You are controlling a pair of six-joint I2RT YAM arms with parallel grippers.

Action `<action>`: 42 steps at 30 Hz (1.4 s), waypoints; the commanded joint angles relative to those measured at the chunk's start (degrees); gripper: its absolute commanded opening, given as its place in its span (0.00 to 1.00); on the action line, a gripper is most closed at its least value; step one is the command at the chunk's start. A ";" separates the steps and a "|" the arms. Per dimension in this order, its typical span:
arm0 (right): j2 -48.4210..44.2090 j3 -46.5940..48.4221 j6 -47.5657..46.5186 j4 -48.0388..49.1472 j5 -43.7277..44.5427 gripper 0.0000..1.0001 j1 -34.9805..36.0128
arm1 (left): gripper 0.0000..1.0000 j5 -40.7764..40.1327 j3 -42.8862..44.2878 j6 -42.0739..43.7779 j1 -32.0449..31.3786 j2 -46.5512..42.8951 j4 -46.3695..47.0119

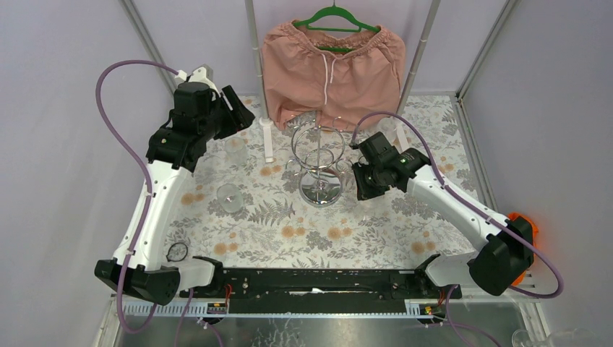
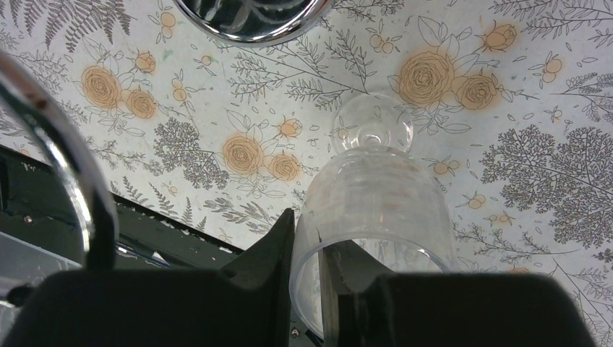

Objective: Take the wine glass off the wine glass rack

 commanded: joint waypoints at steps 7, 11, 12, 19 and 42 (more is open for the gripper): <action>-0.08 -0.80 0.37 1.57 -1.14 0.00 0.49 | 0.69 -0.82 -0.91 1.19 -0.32 0.30 1.58; 0.07 -0.71 0.42 1.34 -1.34 0.00 0.49 | 0.69 -0.83 -1.02 1.23 -0.32 0.38 1.53; 0.13 -0.71 0.58 1.30 -1.27 0.00 0.49 | 0.69 -0.84 -1.02 1.17 -0.32 0.38 1.57; 0.12 0.26 0.99 0.24 -1.58 0.16 0.49 | 0.69 -1.85 -1.07 1.34 -0.30 0.31 1.56; -3.35 5.74 1.94 -3.00 0.06 0.48 0.49 | 0.70 -2.16 -1.09 1.44 -0.32 0.40 1.54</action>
